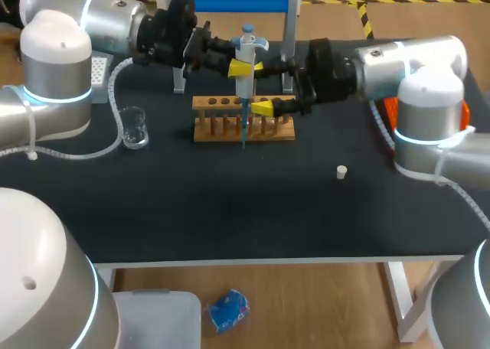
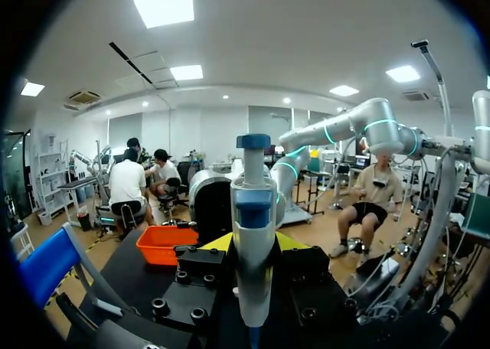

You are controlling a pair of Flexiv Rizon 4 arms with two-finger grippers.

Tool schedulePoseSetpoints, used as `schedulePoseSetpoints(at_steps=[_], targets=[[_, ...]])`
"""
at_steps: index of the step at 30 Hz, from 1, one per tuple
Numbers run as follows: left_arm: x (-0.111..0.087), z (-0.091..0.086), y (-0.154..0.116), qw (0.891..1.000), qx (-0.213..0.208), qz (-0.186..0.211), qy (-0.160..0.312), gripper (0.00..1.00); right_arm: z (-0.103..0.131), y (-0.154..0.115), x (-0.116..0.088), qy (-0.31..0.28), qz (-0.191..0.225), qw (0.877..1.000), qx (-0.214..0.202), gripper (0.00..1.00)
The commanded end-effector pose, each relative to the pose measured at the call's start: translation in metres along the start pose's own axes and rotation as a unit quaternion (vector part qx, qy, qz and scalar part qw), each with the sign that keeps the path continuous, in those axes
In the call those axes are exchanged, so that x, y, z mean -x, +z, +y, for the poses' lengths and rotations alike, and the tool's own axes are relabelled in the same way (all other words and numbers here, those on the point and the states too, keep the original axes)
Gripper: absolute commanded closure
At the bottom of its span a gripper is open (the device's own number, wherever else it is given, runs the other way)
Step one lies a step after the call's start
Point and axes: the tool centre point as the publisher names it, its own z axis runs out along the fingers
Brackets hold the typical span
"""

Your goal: Invert the test tube, pick up the pipette, mount the tip to pipette, aspirate from beaker and dispense into the tube, eject the tip, return the pipette, and cap with the stopper.

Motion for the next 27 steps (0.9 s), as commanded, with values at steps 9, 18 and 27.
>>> schedulePoseSetpoints(at_steps=[9, 18, 27], targets=[[0.0, 0.0, 0.0, 1.0, -0.001, -0.001, 0.001, 1.0, 0.009, 0.024, 0.021, 0.017, 0.016, 1.0, 0.013, 0.0], [0.0, 0.0, 0.0, 1.0, -0.001, -0.001, 0.001, 1.0, 0.016, 0.028, 0.017, 0.024, -0.034, 0.999, 0.004, 0.0], [0.0, 0.0, 0.0, 1.0, -0.001, -0.001, 0.001, 1.0, 0.023, 0.03, 0.0, -0.007, -0.069, 0.998, 0.0, 0.0]])
